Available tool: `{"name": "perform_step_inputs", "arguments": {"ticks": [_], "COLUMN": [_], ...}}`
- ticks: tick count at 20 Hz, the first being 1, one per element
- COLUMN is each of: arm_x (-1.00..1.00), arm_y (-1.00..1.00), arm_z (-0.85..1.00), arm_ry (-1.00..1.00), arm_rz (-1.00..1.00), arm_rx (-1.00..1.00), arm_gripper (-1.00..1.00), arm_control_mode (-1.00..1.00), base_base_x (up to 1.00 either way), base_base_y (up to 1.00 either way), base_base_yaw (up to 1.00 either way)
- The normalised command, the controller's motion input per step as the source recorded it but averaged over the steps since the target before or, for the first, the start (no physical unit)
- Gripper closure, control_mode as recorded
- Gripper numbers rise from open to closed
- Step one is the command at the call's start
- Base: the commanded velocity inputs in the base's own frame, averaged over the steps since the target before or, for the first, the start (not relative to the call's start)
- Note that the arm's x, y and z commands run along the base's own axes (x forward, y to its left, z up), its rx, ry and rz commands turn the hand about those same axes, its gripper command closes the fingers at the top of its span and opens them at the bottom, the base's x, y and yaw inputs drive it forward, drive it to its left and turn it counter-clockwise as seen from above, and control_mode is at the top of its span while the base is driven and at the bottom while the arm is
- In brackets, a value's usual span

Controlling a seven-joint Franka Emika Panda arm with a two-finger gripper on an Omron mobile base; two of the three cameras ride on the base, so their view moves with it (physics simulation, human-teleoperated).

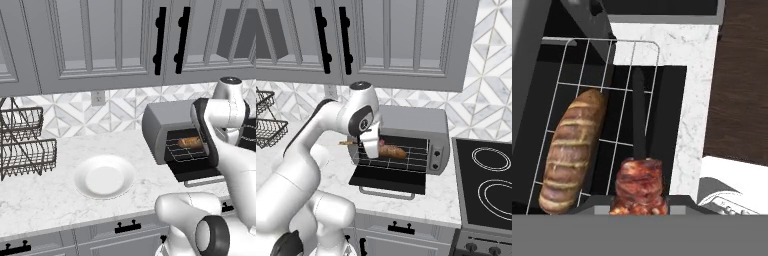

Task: Pick up the kebab skewer and baguette bread, and place them inside the toaster oven. Close the toaster oven door and start by setting the timer.

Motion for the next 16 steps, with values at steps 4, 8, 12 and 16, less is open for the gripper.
{"name": "perform_step_inputs", "arguments": {"ticks": [4, 8, 12, 16], "arm_x": [0.26, 0.19, 0.21, 0.45], "arm_y": [-0.34, -0.21, -0.19, -0.11], "arm_z": [-0.41, -0.48, -0.50, -0.25], "arm_ry": [-0.03, 0.00, 0.00, 0.00], "arm_rz": [0.00, 0.00, 0.00, 0.00], "arm_rx": [0.03, 0.03, 0.02, 0.01], "arm_gripper": [1.00, 1.00, 1.00, 1.00], "arm_control_mode": [-1.00, -1.00, -1.00, -1.00], "base_base_x": [0.00, 0.00, 0.00, 0.00], "base_base_y": [0.00, 0.00, 0.00, 0.00], "base_base_yaw": [0.00, 0.00, 0.00, 0.00]}}
